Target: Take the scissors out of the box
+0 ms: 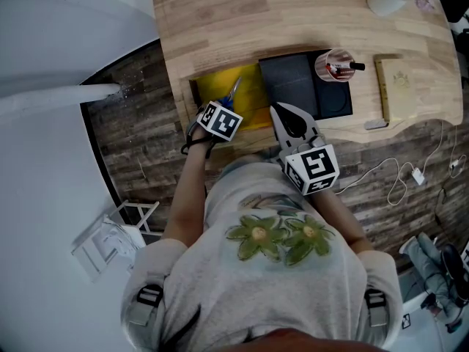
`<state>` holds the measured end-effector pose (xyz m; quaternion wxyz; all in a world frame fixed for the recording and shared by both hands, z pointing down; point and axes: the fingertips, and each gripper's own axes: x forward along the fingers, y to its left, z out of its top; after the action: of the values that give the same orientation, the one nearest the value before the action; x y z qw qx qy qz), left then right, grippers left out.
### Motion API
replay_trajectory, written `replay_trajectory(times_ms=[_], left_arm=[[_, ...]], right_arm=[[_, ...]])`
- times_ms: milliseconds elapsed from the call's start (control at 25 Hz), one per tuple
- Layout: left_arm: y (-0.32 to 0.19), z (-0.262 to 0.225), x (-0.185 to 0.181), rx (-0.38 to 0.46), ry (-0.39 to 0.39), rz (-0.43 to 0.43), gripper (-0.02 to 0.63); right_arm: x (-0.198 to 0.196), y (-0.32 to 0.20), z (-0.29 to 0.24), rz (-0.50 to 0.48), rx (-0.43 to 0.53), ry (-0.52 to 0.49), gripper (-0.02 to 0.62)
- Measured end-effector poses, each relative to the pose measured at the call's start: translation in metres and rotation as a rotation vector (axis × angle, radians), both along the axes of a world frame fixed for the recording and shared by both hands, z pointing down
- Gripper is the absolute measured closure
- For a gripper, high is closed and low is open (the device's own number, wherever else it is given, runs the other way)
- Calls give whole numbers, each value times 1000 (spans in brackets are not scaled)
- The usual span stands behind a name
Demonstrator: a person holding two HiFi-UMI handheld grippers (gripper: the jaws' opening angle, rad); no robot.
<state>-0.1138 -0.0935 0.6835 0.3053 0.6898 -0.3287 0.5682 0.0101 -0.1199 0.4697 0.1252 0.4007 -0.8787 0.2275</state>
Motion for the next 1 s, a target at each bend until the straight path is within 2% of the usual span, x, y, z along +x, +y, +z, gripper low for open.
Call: replay_trajectory(times_ms=[720, 1000], left_arm=[[0, 0, -4, 8, -10, -8, 511], [-1, -8, -5, 44, 3, -16, 512]], right_arm=[[3, 0, 0, 4, 0, -2, 588], [3, 0, 0, -4, 4, -2, 588]])
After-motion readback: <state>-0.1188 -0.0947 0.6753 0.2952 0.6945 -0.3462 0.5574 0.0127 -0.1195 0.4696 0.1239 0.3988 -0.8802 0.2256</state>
